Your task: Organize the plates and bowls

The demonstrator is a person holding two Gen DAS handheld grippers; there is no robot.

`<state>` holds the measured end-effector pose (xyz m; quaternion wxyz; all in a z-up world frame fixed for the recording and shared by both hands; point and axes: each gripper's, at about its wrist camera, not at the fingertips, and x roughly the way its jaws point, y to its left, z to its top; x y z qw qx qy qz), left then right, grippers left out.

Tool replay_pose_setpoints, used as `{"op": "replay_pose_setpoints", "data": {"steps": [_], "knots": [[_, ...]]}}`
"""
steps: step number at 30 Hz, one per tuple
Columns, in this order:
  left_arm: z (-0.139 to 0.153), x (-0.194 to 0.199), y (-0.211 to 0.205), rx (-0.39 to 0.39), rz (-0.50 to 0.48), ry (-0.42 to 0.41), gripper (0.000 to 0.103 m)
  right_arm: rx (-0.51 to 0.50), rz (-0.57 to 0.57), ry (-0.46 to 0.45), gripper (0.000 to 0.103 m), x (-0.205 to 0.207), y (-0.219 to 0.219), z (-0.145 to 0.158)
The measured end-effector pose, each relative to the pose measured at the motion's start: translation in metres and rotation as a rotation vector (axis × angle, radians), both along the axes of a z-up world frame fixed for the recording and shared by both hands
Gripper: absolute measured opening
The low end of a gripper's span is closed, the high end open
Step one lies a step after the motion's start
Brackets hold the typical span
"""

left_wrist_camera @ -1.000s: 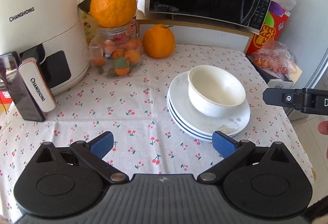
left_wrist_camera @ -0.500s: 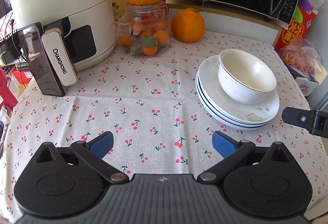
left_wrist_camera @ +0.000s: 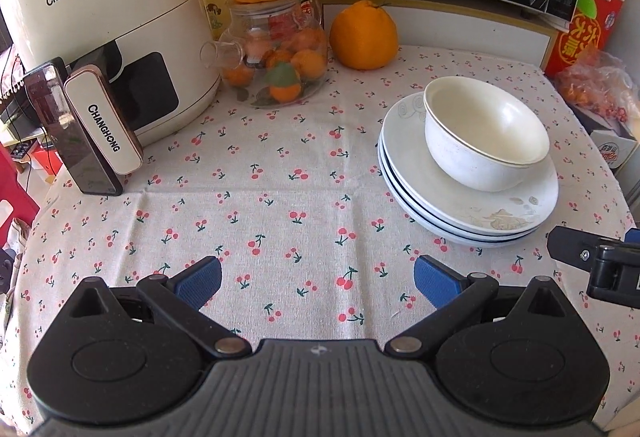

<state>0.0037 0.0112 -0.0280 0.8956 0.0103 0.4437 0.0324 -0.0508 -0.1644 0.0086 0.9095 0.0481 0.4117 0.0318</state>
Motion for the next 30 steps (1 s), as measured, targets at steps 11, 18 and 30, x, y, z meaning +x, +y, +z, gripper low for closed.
{"op": "replay_pose_setpoints", "data": {"steps": [11, 18, 30], "knots": [[-0.0001, 0.0057, -0.0062, 0.013, 0.01, 0.005, 0.103, -0.018, -0.006, -0.008, 0.103, 0.0021, 0.0034, -0.0044], [-0.0019, 0.007, -0.0062, 0.018, 0.015, 0.013, 0.103, -0.031, 0.01, 0.0, 0.103, 0.0027, 0.005, -0.0082], [-0.0024, 0.0073, -0.0084, 0.023, 0.013, 0.016, 0.103, -0.04, 0.013, -0.01, 0.103, 0.0002, 0.0035, -0.0073]]}}
